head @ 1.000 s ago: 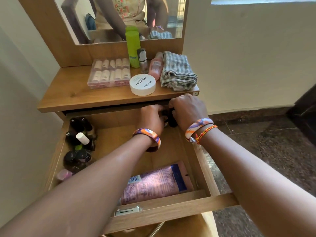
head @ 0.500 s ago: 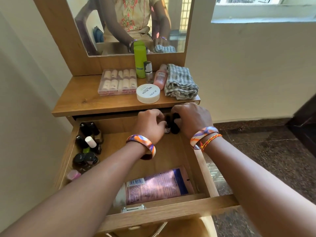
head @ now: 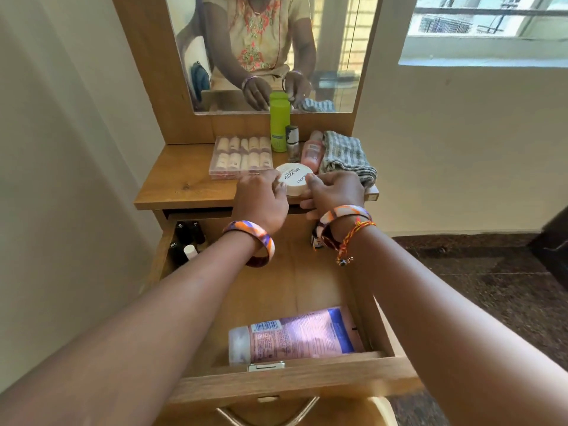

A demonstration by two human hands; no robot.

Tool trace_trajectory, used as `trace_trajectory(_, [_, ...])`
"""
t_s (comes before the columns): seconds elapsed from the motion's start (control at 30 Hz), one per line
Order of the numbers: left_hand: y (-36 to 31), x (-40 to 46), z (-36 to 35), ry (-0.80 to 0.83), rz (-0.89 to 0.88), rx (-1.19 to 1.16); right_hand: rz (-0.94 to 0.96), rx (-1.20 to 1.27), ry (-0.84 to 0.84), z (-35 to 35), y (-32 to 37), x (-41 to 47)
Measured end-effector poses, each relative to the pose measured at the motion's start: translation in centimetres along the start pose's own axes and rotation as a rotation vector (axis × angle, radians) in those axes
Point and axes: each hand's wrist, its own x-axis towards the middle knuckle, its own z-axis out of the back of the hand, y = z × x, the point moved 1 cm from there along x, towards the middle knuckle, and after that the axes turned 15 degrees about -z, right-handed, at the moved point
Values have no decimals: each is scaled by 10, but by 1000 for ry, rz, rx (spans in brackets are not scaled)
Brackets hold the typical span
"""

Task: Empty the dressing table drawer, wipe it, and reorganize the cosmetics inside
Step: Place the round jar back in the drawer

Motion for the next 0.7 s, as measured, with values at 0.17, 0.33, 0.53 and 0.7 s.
trace_trajectory(0.17, [-5,-10,5,-89,33,-66,-190,208,56,-4,-4,-1])
trace_trajectory(0.33, [-9,-24,7,-184,186,-219,-328,351,158,4,-12,-11])
trace_trajectory(0.53, [-8,-41,7,-234,365,-461,-411,444,389,28,-10,-25])
trace_trajectory(0.7, [-2,-56,8,-49,543,-776,-216,-84,439,40,-13,-25])
